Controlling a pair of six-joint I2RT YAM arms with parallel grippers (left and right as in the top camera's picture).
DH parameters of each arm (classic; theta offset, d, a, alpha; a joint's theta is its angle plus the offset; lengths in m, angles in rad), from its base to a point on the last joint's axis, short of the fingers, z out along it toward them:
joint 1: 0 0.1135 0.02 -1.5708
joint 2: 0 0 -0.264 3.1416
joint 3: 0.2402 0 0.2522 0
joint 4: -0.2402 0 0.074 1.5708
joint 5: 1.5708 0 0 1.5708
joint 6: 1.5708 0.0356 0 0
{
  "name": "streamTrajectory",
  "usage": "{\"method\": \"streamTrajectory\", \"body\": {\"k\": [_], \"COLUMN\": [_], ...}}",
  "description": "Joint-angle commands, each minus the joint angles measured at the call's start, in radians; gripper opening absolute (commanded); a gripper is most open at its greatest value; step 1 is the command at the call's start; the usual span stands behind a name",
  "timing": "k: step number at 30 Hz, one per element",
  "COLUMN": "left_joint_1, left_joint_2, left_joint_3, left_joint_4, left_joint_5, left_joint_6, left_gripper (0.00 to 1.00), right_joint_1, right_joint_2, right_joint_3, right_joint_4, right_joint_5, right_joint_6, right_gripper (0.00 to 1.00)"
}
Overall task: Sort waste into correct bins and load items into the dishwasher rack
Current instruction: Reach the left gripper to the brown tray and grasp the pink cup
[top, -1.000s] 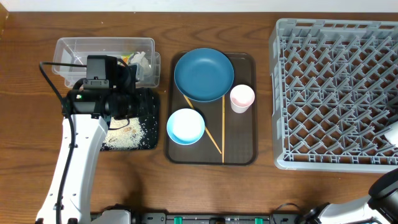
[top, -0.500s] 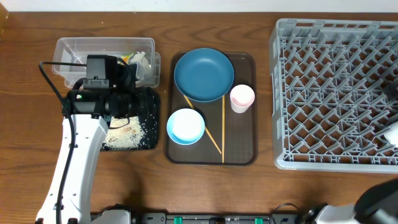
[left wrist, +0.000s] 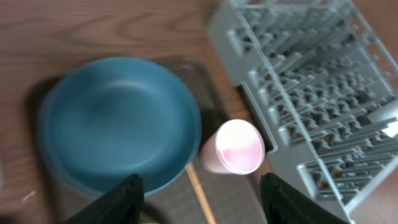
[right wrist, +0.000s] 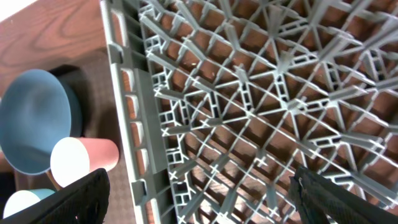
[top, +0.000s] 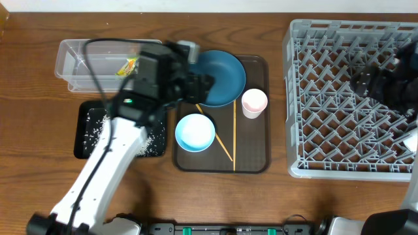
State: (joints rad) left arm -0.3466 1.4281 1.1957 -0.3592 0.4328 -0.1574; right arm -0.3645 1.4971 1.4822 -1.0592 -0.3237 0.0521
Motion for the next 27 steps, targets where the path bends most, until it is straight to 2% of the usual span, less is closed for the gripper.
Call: {"method": "streamTrajectory", "body": {"k": [1,9,19,22,27], "left_joint_1": [-0.076,-0.209,-0.234,-0.238,-0.238], "left_joint_2": [0.086,0.291,0.434,0.449,0.452], "left_joint_3": [0.004,0.004,0.004,0.004,0.004], "left_joint_4": [0.071,0.213,0.226,0.218,0.187], "left_joint_5": [-0.06,-0.06,-0.06,-0.06,-0.06], "left_joint_6": [-0.005,-0.005,-0.032,-0.035,-0.035], "left_gripper": [0.64,0.64,0.63,0.57,0.32], "right_joint_1": [0.038,0.071,0.071,0.071,0.071], "right_joint_2": [0.001,0.001,0.001,0.001,0.001], "right_joint_3": [0.002,0.002,0.002,0.002,0.002], "right_joint_4": [-0.005,-0.01,-0.028,-0.036,-0.045], "right_joint_5": [0.035,0.036,0.036,0.036,0.036], "right_joint_6": [-0.017,-0.017,-0.024,-0.024,-0.024], "right_gripper": [0.92,0.92,0.93,0.93,0.94]}}
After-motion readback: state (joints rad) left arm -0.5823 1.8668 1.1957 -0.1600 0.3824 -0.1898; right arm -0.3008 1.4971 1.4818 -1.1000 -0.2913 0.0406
